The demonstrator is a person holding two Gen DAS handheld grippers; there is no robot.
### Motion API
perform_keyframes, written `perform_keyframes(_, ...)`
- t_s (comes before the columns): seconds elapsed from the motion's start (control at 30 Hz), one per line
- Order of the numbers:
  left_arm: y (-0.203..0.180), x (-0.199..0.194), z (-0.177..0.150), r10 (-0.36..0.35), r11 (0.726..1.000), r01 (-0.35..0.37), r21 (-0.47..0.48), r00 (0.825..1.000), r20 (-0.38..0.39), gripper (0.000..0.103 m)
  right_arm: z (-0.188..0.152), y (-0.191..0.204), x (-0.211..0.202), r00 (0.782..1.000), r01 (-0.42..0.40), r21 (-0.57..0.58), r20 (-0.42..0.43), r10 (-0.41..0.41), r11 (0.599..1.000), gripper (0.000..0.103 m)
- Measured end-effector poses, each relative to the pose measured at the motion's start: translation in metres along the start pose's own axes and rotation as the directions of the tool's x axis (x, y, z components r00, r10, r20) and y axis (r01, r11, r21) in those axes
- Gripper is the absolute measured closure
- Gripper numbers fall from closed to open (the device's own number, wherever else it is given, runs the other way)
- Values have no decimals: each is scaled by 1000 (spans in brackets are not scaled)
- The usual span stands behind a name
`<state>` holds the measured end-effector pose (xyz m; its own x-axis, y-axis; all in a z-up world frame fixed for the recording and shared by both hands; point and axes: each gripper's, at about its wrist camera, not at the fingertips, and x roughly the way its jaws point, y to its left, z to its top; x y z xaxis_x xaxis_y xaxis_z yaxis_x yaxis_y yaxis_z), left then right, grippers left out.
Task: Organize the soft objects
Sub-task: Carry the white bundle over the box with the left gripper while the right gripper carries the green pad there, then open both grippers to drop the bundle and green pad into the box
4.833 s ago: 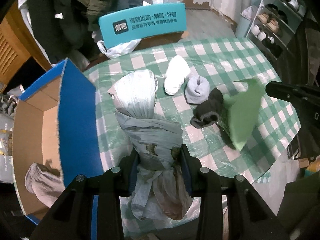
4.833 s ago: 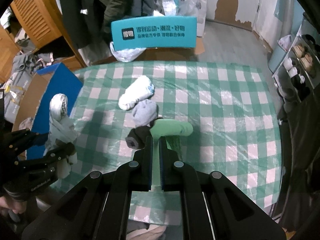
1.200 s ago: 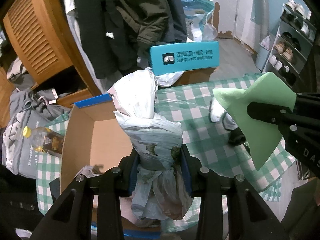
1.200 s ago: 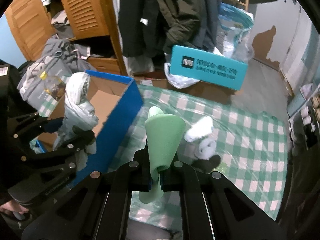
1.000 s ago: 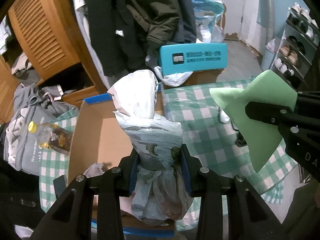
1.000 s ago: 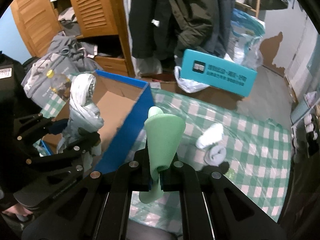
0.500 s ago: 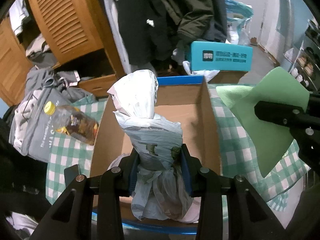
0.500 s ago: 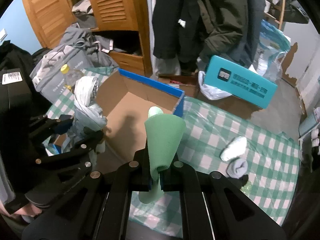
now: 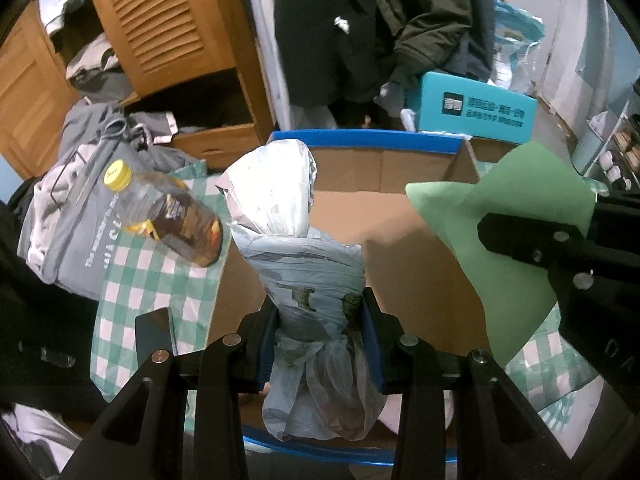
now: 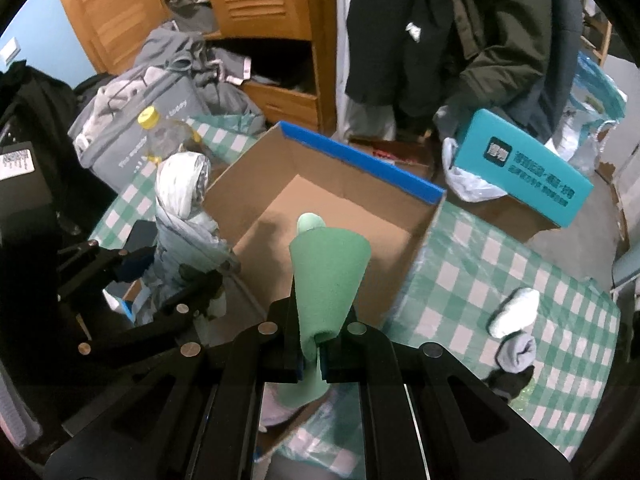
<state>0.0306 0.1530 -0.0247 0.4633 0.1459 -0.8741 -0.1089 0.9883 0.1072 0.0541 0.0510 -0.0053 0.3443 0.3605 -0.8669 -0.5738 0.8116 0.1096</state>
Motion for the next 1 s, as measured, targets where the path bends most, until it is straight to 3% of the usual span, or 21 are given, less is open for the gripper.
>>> perform_keyframes(0.33, 5, 15, -4, -12, 1000, 11, -22, 999, -43, 64, 1, 3, 26, 997, -44, 37, -61, 46, 998, 97)
perform_keyframes(0.37, 6, 15, -4, -10, 1000, 9, -24, 999, -45, 64, 1, 2, 26, 997, -44, 41, -63, 47, 998, 95)
perform_keyframes(0.47, 7, 14, -3, -1, 999, -1, -34, 999, -45, 58, 2, 2, 25, 997, -36, 44, -61, 38, 998, 76)
perform_keyframes(0.6, 8, 10, -2, 13, 999, -14, -38, 999, -29, 38, 3, -1, 19, 998, -27, 50, -47, 30, 998, 55)
perform_keyframes(1.0, 0, 2, 1, 20, 1000, -21, -20, 1000, -10, 30, -2, -18, 2, 1000, 20, 71, -15, -19, 997, 41)
